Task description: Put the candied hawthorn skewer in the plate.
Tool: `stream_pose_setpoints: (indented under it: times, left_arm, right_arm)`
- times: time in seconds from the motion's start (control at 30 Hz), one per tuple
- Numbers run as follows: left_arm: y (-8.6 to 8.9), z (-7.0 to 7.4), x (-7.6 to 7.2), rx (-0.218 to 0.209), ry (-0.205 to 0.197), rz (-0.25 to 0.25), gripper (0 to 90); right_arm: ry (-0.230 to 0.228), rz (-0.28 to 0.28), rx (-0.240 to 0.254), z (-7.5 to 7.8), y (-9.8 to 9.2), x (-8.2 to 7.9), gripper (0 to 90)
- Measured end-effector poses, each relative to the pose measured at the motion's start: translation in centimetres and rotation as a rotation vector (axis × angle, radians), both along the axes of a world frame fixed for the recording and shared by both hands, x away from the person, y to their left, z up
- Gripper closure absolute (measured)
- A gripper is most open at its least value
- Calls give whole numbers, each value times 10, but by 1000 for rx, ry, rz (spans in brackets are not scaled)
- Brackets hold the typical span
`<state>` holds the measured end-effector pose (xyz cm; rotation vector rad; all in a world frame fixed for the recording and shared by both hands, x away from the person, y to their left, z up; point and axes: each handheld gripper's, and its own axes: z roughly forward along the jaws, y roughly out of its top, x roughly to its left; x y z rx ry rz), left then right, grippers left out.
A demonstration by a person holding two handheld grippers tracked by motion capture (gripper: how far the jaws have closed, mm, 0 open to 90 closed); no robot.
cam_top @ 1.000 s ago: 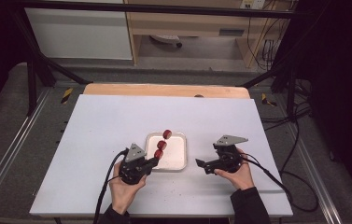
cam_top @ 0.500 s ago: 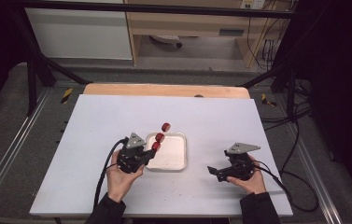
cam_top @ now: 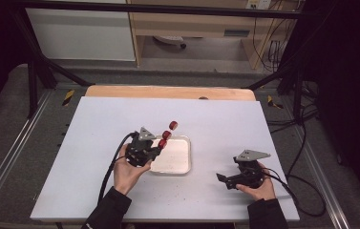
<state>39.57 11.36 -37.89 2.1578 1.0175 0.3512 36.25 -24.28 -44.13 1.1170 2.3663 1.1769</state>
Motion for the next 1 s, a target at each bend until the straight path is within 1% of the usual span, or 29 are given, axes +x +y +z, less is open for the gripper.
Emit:
stream_pose_setpoints:
  times: [0.1, 0.2, 0.27, 0.37, 0.47, 0.53, 0.6, 0.67, 0.77, 0.8, 1.0]
  left_arm:
    - [-4, -4, 4, 15, 24, 4, 879]
    - [-8, -10, 8, 37, 43, 21, 879]
    - [-11, -15, 10, 50, 65, 31, 879]
    - [-16, -22, 12, 76, 83, 30, 879]
    - [-19, -29, 14, 99, 97, 31, 879]
    - [-22, -34, 14, 114, 114, 27, 879]
    - [-24, -37, 15, 134, 119, 29, 879]
    - [-25, -40, 16, 140, 133, 27, 879]
    - [-27, -43, 16, 165, 152, 27, 879]
    - [-27, -44, 16, 166, 162, 29, 879]
    - [-27, -47, 16, 178, 177, 44, 876]
  right_arm:
    - [3, 2, -13, -1, -1, 0, 19]
    - [8, 3, -9, -1, -1, -1, 19]
    - [8, 3, -5, -2, -1, -2, 19]
    - [6, 6, -9, -2, -1, -2, 19]
    - [10, -2, -2, -2, -3, -1, 20]
    - [10, -2, -3, -2, -3, -2, 20]
    - [10, -3, 1, -1, -3, -2, 20]
    - [14, -7, 5, -1, -3, -1, 20]
    - [12, -3, 1, -2, -3, -1, 20]
    - [11, -5, 0, -2, -3, -1, 20]
    - [20, -6, -6, -3, -2, -1, 20]
